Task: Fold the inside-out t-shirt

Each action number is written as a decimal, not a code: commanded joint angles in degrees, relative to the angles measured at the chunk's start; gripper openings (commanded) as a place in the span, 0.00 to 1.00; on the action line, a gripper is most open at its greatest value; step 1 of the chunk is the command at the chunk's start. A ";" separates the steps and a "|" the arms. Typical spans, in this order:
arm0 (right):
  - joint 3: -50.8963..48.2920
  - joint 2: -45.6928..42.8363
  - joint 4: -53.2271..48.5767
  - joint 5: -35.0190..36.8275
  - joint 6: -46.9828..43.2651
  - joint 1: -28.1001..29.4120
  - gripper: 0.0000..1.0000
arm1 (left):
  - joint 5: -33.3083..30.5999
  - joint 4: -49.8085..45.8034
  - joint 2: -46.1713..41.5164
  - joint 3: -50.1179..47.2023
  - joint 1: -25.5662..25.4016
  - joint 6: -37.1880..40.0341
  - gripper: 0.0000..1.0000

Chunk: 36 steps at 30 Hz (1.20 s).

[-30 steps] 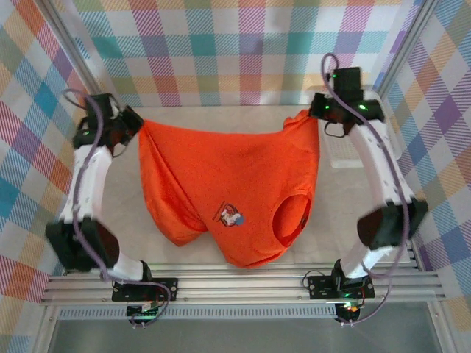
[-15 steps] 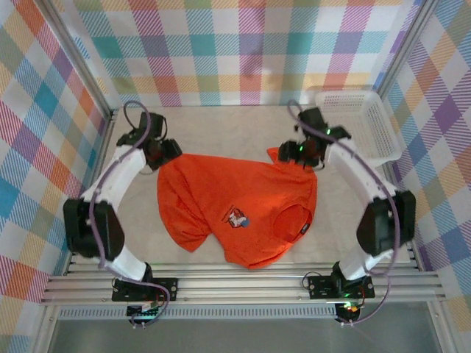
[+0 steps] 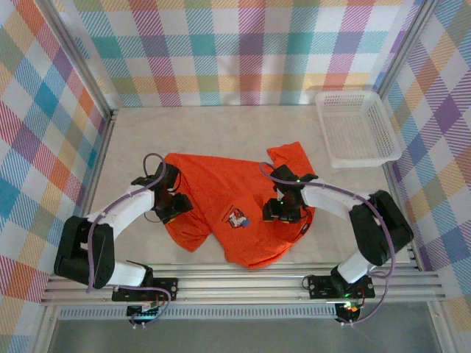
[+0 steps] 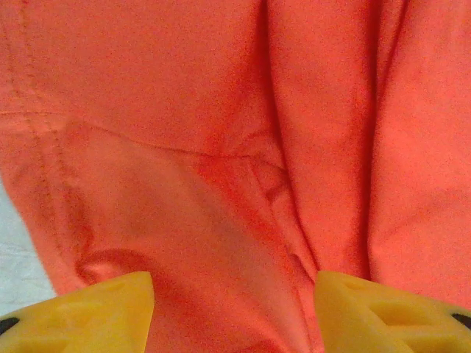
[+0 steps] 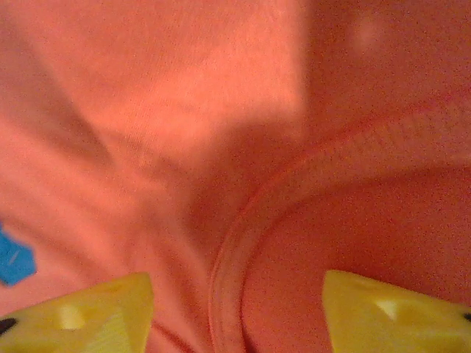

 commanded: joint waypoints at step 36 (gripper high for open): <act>8.53 -2.70 -1.47 -4.68 -4.01 -13.71 0.65 | -3.60 -0.18 -1.26 5.86 -2.38 -1.73 0.41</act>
